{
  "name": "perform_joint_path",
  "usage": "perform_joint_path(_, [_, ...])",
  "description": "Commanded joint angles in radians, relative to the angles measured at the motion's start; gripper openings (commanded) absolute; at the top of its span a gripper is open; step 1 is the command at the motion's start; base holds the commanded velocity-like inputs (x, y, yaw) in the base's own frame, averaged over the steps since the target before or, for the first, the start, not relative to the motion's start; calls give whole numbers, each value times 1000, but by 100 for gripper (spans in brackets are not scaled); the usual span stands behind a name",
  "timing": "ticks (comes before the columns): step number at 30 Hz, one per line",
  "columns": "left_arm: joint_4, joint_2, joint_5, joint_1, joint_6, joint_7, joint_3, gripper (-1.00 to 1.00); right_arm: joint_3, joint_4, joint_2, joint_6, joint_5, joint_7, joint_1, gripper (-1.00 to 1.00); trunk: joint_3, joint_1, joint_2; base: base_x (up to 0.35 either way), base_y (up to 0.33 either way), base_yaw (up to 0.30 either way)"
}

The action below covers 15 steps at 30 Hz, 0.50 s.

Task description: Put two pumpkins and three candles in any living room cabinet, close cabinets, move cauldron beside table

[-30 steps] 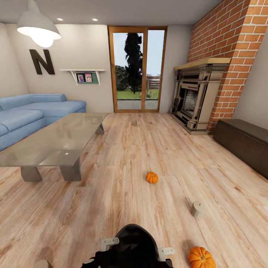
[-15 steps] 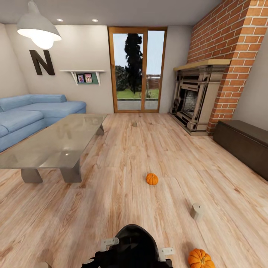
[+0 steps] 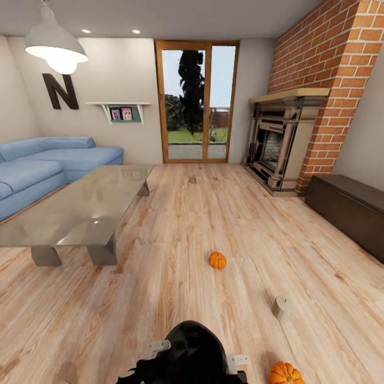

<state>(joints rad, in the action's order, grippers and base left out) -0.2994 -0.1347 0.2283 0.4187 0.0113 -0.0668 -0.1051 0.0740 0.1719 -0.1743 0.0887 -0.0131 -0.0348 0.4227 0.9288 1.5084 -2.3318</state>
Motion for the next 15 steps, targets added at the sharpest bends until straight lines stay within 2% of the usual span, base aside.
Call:
perform_joint_path(1, [2,1,3,0,1,4,-1,-100,12,7,0,11,-2,5,1,-100,-2,-4,7,0,0,0])
perform_joint_path(15, [2,1,3,0,1,4,-1,-100,12,8,0,23,-1,6,1,-100,-46,-58,105,0,0,0])
